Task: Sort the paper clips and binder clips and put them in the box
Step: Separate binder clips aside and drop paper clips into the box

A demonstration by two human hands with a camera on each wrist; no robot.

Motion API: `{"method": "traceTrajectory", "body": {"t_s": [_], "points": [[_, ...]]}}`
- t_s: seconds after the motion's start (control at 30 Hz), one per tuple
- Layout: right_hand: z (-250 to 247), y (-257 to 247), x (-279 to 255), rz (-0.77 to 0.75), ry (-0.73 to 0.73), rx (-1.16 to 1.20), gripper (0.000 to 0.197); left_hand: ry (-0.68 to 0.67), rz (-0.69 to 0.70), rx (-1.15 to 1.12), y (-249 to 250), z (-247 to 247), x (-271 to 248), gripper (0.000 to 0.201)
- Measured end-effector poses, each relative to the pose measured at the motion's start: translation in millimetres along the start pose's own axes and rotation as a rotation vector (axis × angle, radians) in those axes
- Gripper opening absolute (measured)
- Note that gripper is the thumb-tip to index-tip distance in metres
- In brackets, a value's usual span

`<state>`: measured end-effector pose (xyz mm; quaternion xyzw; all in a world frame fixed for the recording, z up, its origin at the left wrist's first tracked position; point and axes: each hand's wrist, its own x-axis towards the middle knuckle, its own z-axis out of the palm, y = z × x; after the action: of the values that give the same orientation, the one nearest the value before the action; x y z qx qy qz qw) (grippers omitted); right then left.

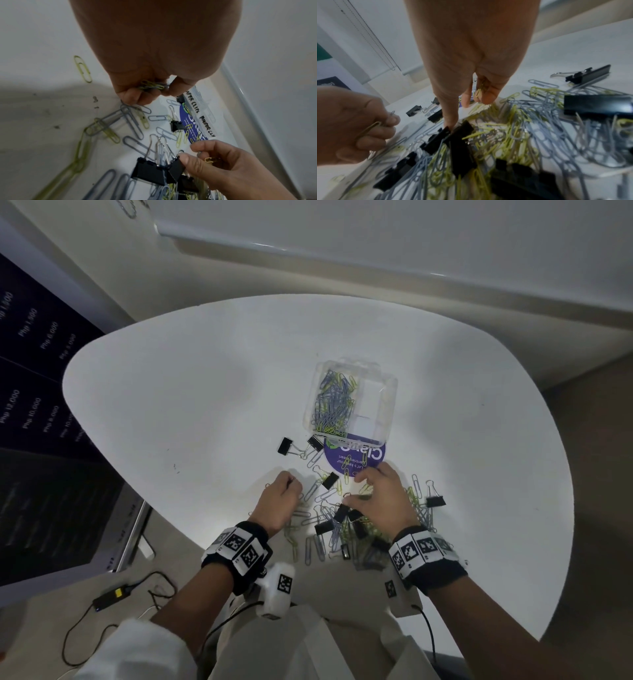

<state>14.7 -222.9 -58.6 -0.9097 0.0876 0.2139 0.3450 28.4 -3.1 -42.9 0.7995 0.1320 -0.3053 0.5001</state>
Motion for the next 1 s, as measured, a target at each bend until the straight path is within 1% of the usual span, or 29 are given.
{"method": "traceTrajectory", "body": {"t_s": [0.07,0.1,0.2,0.27,0.3,0.4,0.47,0.5,0.57,0.67,0.77,0.83,0.9,1.0], "points": [[3.4,-1.7,-1.4,-0.006,0.019,-0.017,0.032,-0.012,-0.003,-0.029,-0.2,1.4,0.4,0.019],[4.6,-3.4,-1.8,-0.016,0.035,-0.031,0.028,-0.019,0.014,-0.009,-1.9,1.5,1.1,0.018],[8.4,-8.9,-1.5,-0.039,0.049,-0.072,0.018,-0.045,0.062,0.22,-6.2,0.5,1.4,0.024],[9.7,-10.6,-0.5,-0.034,0.032,-0.088,0.018,-0.035,0.108,0.367,-6.9,-1.9,0.2,0.03],[9.7,-10.9,-0.1,-0.03,0.032,-0.08,0.019,-0.032,0.134,0.439,-6.2,-4.3,-0.6,0.032],[6.8,-11.2,-0.2,-0.011,0.052,0.027,0.019,-0.09,0.162,0.621,-7.8,-13.1,-0.8,0.041],[4.2,-10.0,-0.8,-0.019,0.109,0.097,0.014,-0.084,0.189,0.698,-11.8,-16.6,0.0,0.04],[3.3,-8.5,-0.4,-0.023,0.147,0.115,0.011,-0.063,0.228,0.725,-13.3,-17.2,-0.1,0.035],[2.0,-5.9,0.9,-0.012,0.194,0.129,0.013,-0.028,0.273,0.727,-16.5,-18.0,-0.2,0.022],[2.6,-4.1,3.2,0.006,0.175,0.138,0.025,-0.03,0.271,0.681,-18.3,-17.5,0.8,0.011],[8.3,-7.0,5.2,-0.034,0.134,0.164,0.04,-0.038,0.288,0.679,-20.8,-16.2,4.2,0.013],[14.3,-7.6,7.6,-0.075,0.135,0.106,0.047,-0.068,0.298,0.682,-23.8,-14.8,7.6,0.016],[17.9,-7.9,9.9,-0.085,0.154,0.066,0.044,-0.099,0.324,0.688,-27.7,-13.6,10.8,0.017],[15.8,-10.3,11.4,-0.079,0.18,0.043,0.022,-0.116,0.326,0.655,-26.2,-11.4,8.0,0.021]]}}
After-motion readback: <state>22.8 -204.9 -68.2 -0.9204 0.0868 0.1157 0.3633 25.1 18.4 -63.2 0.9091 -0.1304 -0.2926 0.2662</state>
